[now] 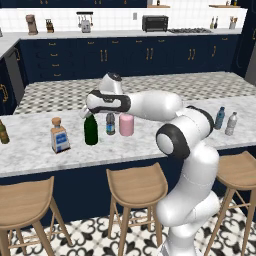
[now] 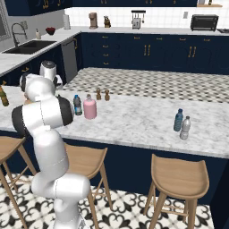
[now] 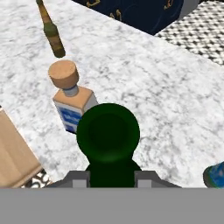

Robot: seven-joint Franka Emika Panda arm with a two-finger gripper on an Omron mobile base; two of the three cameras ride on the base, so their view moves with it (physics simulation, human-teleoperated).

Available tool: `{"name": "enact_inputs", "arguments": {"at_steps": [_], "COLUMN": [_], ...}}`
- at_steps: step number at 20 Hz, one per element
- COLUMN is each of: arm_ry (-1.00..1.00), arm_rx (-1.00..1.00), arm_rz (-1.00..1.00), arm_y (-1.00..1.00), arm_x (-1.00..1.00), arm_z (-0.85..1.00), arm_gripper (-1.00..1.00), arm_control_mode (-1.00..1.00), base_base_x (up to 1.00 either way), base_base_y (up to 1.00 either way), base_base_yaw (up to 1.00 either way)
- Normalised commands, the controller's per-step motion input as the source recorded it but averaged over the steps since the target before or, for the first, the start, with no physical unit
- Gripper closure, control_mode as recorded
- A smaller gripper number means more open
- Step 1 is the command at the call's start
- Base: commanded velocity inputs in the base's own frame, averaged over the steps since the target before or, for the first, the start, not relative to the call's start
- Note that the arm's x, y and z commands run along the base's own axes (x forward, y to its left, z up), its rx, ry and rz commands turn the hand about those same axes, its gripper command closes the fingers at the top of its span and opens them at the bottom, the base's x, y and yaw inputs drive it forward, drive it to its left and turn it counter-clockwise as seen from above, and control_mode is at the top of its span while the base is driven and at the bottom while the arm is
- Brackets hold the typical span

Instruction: Move the plastic bottles in the middle to the plastics group, and the glass bottles in the middle to the glass group.

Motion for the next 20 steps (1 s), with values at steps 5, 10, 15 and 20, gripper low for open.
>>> {"name": "enact_inputs", "arguments": {"at_steps": [5, 10, 15, 20], "arm_ry": [0.00, 0.00, 0.00, 0.00], "arm_rx": [0.00, 0.00, 0.00, 0.00], "arm_rz": [0.12, 0.14, 0.14, 0.08], "arm_y": [0.19, 0.26, 0.19, 0.05], "arm_x": [0.33, 0.16, 0.11, 0.00], "arm_z": [-0.01, -0.02, -0.14, -0.13], "arm_gripper": [1.00, 1.00, 1.00, 1.00], "arm_control_mode": [-1.00, -1.00, -1.00, -1.00], "base_base_x": [0.00, 0.00, 0.00, 0.00], "base_base_y": [0.00, 0.00, 0.00, 0.00], "base_base_yaw": [0.00, 0.00, 0.00, 0.00]}}
